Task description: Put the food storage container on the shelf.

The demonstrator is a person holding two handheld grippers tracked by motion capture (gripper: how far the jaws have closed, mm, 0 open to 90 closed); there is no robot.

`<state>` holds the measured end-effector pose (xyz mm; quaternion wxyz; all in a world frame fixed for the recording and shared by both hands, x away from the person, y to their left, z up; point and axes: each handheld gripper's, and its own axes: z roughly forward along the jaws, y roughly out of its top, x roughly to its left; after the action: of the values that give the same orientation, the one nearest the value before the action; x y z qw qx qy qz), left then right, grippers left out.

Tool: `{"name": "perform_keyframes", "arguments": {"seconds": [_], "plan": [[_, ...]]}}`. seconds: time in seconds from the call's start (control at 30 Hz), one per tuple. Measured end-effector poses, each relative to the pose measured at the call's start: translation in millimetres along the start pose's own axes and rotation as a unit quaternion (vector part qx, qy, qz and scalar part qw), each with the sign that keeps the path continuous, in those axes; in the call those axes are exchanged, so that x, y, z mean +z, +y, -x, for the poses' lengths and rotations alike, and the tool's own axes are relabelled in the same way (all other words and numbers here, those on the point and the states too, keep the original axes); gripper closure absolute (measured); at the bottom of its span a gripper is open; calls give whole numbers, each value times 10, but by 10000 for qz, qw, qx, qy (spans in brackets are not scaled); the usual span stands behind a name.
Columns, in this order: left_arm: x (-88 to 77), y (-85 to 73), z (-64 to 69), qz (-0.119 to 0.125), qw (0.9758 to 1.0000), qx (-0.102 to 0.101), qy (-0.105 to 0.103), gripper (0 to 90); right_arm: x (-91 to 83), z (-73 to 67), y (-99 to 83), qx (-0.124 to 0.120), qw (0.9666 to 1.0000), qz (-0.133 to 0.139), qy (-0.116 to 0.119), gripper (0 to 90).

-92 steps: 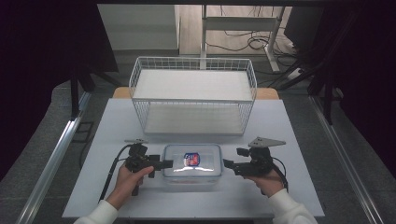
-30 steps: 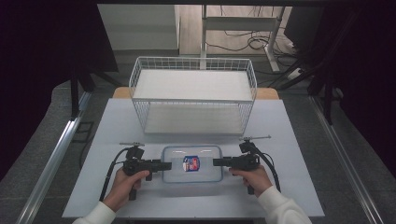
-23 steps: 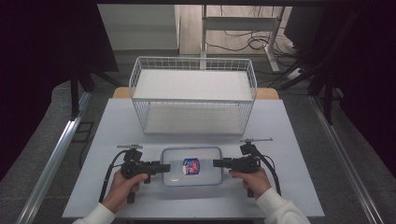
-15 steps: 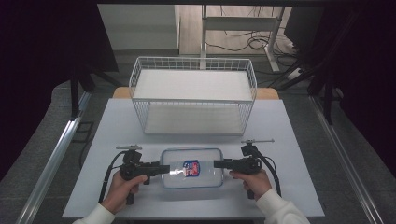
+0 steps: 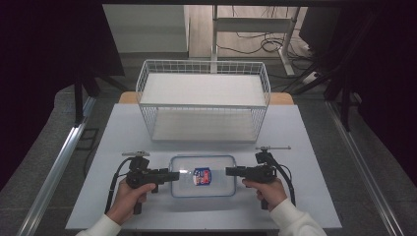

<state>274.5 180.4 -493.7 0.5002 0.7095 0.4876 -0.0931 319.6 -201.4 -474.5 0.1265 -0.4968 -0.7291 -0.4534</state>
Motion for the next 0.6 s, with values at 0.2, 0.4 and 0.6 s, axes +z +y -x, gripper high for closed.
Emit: {"name": "perform_keyframes", "arguments": {"seconds": [0.2, 0.4, 0.6], "plan": [[4, 66, 14, 45, 10000, 6, -2, 482, -36, -24, 55, -122, 9999, 103, -40, 487], [9, 143, -9, 71, 10000, 59, 4, 483, -44, -38, 128, -216, 9996, 148, -70, 485], [34, 245, -90, 73, 10000, 57, -1, 483, -3, -30, 243, -333, 9992, 171, -131, 484]]}}
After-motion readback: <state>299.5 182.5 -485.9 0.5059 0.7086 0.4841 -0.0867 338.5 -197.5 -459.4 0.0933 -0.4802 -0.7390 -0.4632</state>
